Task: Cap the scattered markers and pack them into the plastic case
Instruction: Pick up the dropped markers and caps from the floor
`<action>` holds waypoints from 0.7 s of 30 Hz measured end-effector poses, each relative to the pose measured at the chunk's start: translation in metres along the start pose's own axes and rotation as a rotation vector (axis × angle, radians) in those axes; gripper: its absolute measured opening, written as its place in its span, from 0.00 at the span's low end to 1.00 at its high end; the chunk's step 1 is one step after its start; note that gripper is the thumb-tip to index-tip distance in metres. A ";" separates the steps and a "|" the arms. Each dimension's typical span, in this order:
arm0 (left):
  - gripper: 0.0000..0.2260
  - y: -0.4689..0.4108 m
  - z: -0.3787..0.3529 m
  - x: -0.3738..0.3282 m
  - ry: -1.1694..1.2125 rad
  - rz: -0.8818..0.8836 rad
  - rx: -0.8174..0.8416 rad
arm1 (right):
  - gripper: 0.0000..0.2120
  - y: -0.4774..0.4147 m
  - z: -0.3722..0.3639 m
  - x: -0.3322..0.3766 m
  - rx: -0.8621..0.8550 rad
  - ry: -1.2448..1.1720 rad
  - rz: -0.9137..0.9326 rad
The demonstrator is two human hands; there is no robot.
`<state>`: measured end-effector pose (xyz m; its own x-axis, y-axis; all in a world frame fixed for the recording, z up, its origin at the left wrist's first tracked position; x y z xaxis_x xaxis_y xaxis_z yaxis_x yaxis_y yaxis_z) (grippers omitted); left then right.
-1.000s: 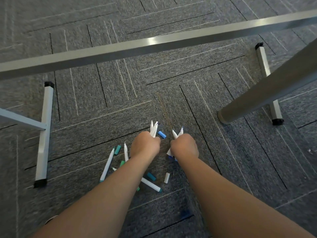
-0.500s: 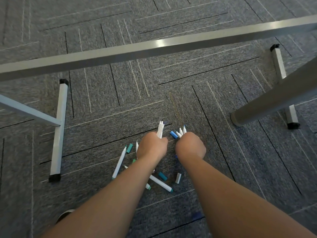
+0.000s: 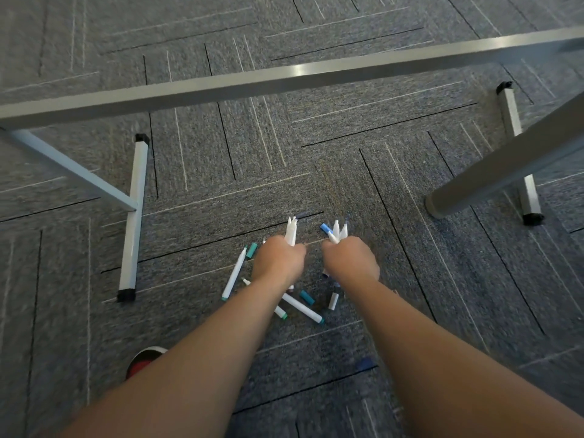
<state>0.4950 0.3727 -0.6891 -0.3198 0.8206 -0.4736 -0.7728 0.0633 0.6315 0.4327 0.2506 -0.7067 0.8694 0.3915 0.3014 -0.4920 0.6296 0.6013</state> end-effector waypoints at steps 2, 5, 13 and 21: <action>0.12 0.010 0.003 0.012 0.022 0.018 -0.011 | 0.14 0.014 -0.003 -0.003 0.043 -0.006 0.029; 0.12 0.024 0.006 0.033 0.073 0.052 -0.046 | 0.13 0.034 -0.012 -0.010 0.058 0.040 0.070; 0.13 0.039 -0.007 0.100 0.153 0.165 -0.081 | 0.11 0.062 -0.051 -0.023 0.161 0.137 0.165; 0.13 0.034 -0.018 0.119 0.206 0.280 -0.103 | 0.08 0.066 -0.067 -0.022 0.155 0.205 0.197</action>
<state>0.4207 0.4626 -0.7346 -0.6226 0.6654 -0.4118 -0.6875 -0.2138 0.6940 0.3780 0.3288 -0.7227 0.7231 0.6328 0.2769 -0.6232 0.4249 0.6565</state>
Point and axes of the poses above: each hand's wrist, its own y-axis away from the middle knuckle, its own z-axis out of the back of the hand, x = y × z, the point moved 3 cm from there along -y, towards the middle knuckle, and after that the axes turned 4 degrees about y, right-handed, at the moved point
